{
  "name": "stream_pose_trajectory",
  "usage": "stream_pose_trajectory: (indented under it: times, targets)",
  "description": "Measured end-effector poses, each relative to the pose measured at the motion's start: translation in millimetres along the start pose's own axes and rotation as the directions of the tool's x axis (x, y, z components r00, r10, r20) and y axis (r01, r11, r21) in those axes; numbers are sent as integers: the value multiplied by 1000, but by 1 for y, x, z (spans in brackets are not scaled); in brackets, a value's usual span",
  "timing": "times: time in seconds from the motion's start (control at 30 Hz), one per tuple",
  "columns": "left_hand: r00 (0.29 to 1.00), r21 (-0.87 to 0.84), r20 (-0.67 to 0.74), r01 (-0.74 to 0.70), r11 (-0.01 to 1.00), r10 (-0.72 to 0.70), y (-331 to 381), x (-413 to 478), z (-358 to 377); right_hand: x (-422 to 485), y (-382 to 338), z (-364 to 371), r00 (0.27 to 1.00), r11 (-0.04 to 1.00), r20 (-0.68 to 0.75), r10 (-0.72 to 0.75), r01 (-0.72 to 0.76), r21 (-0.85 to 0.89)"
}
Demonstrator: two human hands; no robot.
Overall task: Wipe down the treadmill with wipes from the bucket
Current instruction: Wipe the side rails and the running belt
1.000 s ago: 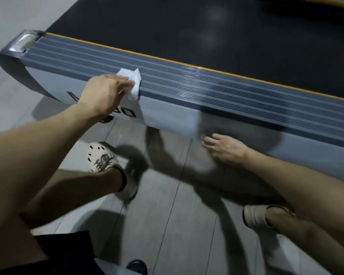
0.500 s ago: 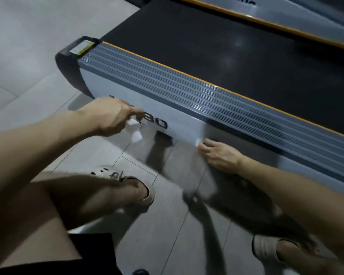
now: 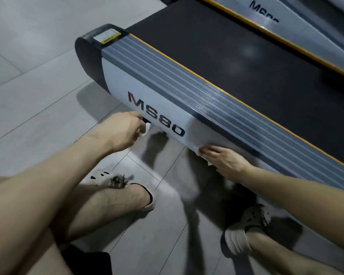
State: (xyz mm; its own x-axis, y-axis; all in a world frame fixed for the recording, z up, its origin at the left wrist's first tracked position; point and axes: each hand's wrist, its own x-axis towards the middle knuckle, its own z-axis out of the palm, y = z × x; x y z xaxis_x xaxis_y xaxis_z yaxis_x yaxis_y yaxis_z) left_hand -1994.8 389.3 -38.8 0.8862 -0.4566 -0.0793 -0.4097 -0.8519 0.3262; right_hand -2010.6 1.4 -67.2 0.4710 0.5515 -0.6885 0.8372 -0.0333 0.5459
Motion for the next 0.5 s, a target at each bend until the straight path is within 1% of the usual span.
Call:
stream_pose_trajectory:
  times: [0.07, 0.1, 0.17, 0.2, 0.23, 0.27, 0.3, 0.33, 0.4, 0.43, 0.47, 0.5]
  targets:
    - [999, 21, -48, 18, 1000, -17, -9, -3, 5, 19, 22, -16, 993, 998, -101, 55, -57, -18]
    - [999, 22, -43, 21, 1000, -20, -11, -5, 7, 35, 38, -31, 978, 992, -168, 123, -126, -6]
    - [999, -2, -34, 25, 1000, -25, -12, -6, 11, 75, 72, -65, 921, 963, -294, 254, -271, -16]
    - [999, -18, -34, 28, 999, -28, -13, -6, 11, 94, 82, -77, 895, 947, -323, 307, -323, 4]
    - [999, -34, -36, 33, 999, -34, -15, -4, 10, 106, 87, -89, 884, 934, -320, 342, -357, 12]
    - [998, -46, -42, 46, 998, -48, -17, -3, 8, 111, 86, -89, 887, 930, -292, 357, -368, 15]
    - [996, -48, -55, 65, 997, -67, -21, -2, 5, 111, 79, -81, 903, 938, -264, 339, -347, 16]
    - [993, -45, -75, 85, 995, -88, -24, -2, 2, 104, 64, -64, 934, 955, -202, 294, -295, 26]
    - [985, -34, -128, 110, 993, -113, -31, -3, -5, 74, 25, -17, 995, 995, -3, 101, -101, -3]
    - [982, -33, -149, 113, 993, -116, -34, -5, -6, 55, 1, 1, 996, 997, 90, 1, 6, -76]
    - [979, -35, -165, 114, 993, -119, -36, -7, -5, 41, -15, 12, 981, 976, 179, -75, 110, -190]
    - [977, -42, -173, 119, 992, -125, -38, -10, -3, 35, -20, 15, 969, 938, 207, -135, 193, -289]
